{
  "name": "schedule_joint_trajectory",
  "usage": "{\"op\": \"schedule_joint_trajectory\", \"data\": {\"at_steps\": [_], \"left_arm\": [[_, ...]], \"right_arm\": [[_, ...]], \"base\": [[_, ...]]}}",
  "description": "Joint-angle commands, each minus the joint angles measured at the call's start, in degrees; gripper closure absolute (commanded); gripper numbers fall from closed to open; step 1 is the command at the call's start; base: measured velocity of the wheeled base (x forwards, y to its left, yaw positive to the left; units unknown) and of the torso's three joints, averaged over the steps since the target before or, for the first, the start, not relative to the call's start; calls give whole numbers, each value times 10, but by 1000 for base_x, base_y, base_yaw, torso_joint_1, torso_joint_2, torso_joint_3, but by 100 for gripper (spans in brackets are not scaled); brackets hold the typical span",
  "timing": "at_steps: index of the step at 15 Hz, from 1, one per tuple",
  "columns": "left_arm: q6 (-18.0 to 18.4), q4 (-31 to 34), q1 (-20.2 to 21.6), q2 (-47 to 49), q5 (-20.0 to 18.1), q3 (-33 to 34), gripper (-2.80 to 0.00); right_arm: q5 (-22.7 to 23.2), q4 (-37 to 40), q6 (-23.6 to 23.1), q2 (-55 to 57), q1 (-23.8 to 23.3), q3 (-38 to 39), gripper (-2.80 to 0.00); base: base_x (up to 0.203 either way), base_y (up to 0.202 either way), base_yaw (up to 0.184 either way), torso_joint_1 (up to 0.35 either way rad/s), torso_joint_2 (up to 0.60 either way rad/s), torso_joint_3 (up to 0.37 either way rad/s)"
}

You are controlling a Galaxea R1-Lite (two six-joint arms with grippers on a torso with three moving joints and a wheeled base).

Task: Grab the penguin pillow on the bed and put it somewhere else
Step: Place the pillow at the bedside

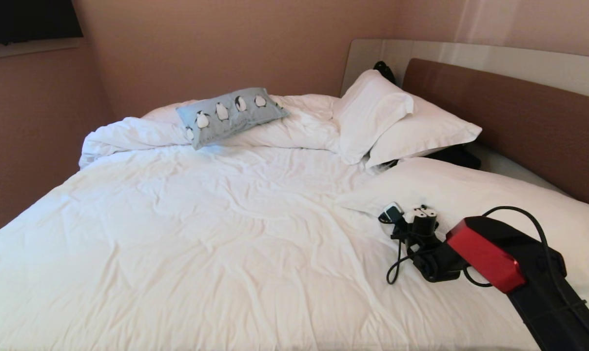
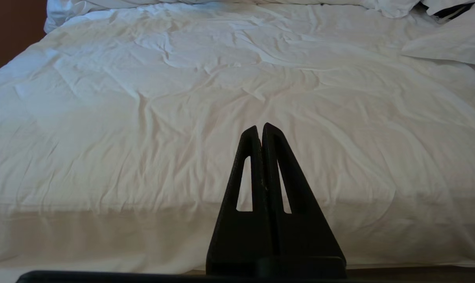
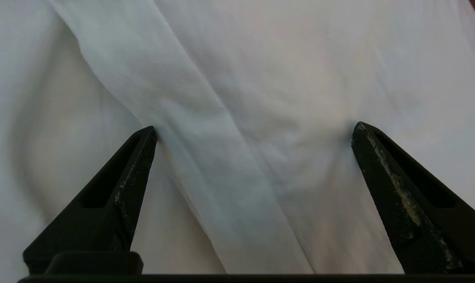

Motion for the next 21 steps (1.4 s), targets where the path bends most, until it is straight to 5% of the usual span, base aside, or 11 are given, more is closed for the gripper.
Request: {"op": "schedule_joint_trajectory", "data": {"at_steps": [1,6,7,21], "left_arm": [[0,0,0,0,0,0,0],[0,0,0,0,0,1,0],[0,0,0,0,0,0,0],[0,0,0,0,0,0,0]], "right_arm": [[-26,1,-2,26,-4,-34,-280],[-52,25,-2,30,-15,-59,-280],[-66,29,-2,34,-17,-69,0],[-73,24,47,-48,-53,-107,0]], "base": [[0,0,0,0,0,0],[0,0,0,0,0,0],[0,0,0,0,0,0],[0,0,0,0,0,0]]}}
